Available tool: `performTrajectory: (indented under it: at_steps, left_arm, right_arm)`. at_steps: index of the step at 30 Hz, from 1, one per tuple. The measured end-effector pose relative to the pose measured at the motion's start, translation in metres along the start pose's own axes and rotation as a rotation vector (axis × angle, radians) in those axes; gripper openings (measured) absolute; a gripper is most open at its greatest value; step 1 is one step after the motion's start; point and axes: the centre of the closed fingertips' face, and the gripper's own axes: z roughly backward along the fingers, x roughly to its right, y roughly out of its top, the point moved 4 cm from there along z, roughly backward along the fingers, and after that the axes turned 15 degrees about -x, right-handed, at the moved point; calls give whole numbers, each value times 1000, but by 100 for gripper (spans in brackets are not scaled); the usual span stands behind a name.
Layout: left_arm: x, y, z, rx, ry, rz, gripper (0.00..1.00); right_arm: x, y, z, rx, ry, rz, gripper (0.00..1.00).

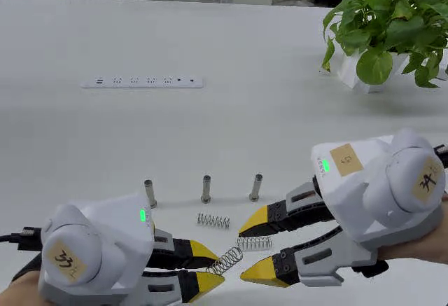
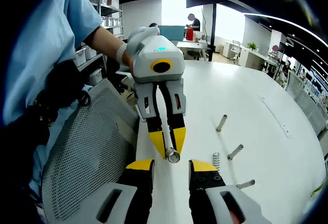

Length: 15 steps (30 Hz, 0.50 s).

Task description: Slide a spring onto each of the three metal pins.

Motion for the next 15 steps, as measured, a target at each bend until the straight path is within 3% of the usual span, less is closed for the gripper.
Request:
performTrajectory:
  at_steps: [8,15]
  left_arm:
    - [1,4,-1,4,0,-29,6]
    - [3,7,-3,9,-4,-43,6]
  right_arm:
    - [1,3,-7,-84,40,83,22]
    - [0,8,-13,-87,61,108,16]
